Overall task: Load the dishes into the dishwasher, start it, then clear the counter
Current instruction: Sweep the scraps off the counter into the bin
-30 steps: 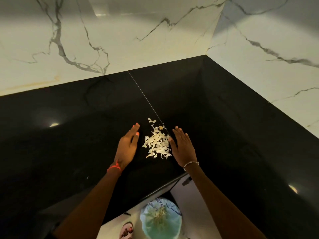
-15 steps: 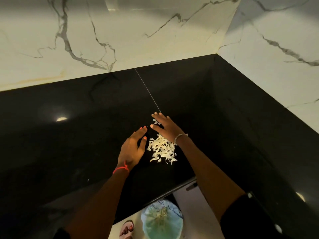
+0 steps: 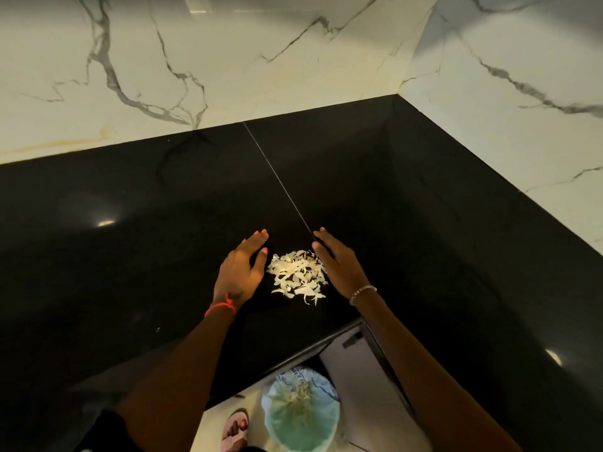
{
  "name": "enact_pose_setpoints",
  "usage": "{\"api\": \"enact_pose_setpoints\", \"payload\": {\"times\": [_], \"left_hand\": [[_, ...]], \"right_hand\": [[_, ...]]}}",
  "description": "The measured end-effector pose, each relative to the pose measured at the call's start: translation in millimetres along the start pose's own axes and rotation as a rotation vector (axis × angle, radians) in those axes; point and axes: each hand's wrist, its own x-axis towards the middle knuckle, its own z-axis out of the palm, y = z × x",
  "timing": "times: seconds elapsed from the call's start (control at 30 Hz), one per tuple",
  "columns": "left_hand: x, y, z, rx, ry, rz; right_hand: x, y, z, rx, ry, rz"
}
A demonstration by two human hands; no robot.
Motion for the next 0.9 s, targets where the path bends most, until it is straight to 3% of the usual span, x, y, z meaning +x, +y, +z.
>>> {"api": "enact_pose_setpoints", "payload": {"times": [0.07, 0.13, 0.23, 0.33, 0.47, 0.57, 0.7, 0.9], "left_hand": [[-0.1, 2.0, 0.1, 0.005, 0.0, -0.006], [-0.3, 2.3, 1.0, 0.002, 0.002, 0.014], [-0.1, 0.4, 1.1, 0.013, 0.003, 0.05], [-3.8, 4.4, 0.1, 0.073, -0.039, 0.046], [-12.5, 17.4, 6.6, 0.119, -0.069, 0.037], [-23.6, 35.5, 15.3, -0.049, -0.053, -0.063], [-26.0, 44.7, 27.6, -0.477, -0.11, -0.137], [-19.1, 60.4, 24.1, -1.006, 0.034, -0.308]], "right_hand": [[-6.5, -2.9, 16.1, -0.148, -0.072, 0.008], [-14.8, -9.7, 28.9, -0.091, -0.081, -0.022], [-25.0, -18.4, 33.8, 0.213, 0.175, 0.071], [-36.0, -22.1, 34.3, 0.228, 0.346, 0.148], [-48.9, -31.4, 50.5, 0.183, 0.201, 0.124], [-43.2, -38.3, 59.6, 0.197, 0.197, 0.136], [-31.9, -55.0, 71.0, 0.49, 0.22, 0.217], [-16.8, -70.3, 77.1, 0.776, 0.393, 0.361]]}}
